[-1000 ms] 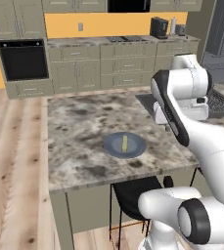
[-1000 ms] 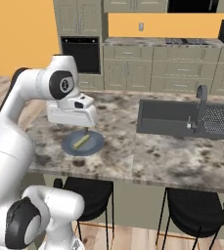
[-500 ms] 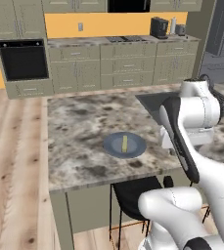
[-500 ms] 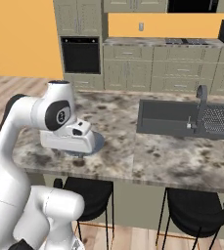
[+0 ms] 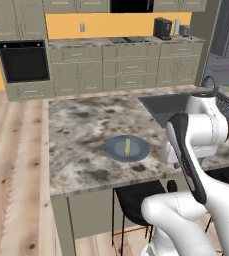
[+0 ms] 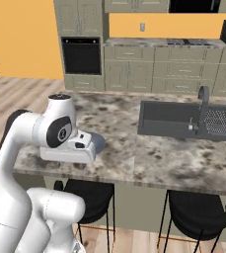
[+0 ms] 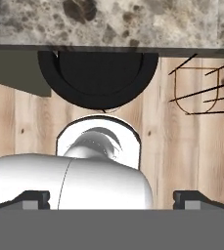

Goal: Retrieve the butter from the fridge and place it on a plate on the dining table. Then retrieve the butter knife by the fridge and place it near the plate.

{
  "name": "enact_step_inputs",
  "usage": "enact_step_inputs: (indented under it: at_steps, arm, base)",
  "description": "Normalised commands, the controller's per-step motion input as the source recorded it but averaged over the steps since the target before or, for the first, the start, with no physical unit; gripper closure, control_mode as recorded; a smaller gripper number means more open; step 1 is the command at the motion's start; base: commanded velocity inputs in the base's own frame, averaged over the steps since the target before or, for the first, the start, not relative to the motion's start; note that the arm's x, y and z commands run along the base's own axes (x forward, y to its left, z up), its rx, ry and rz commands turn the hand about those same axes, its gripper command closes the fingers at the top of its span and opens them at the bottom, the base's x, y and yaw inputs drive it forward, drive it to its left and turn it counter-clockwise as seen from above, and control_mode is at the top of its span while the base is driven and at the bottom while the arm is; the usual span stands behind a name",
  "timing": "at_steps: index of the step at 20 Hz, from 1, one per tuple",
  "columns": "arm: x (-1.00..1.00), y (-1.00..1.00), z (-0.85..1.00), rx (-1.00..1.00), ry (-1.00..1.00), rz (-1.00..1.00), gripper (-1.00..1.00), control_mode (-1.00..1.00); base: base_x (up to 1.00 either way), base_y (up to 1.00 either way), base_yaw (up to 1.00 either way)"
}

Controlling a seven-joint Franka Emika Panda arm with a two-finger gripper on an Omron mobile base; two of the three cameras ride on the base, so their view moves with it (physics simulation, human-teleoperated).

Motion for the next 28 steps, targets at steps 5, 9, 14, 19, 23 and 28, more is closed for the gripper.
enact_step_inputs:
  at_steps: [5,9,14,19,23,28]
  arm:
    - [0.01,0.07,-0.11,0.00,0.00,0.00,-1.00,-1.00]
    - [0.00,0.00,-0.04,0.00,0.00,0.00,-1.00,-1.00]
    - [0.00,0.00,0.00,0.00,0.00,0.00,-1.00,-1.00]
    - [0.00,0.00,0.00,0.00,0.00,0.00,-1.00,1.00]
    - [0.00,0.00,0.00,0.00,0.00,0.00,-1.00,1.00]
    - [0.00,0.00,0.00,0.00,0.00,0.00,-1.00,1.00]
  base:
    - [0.00,0.00,0.00]
    - [0.00,0.00,0.00]
    - [0.00,0.00,0.00]
    - [-0.05,0.05,0.00]
    - [-0.50,0.44,0.00]
    - [-0.57,0.64,0.00]
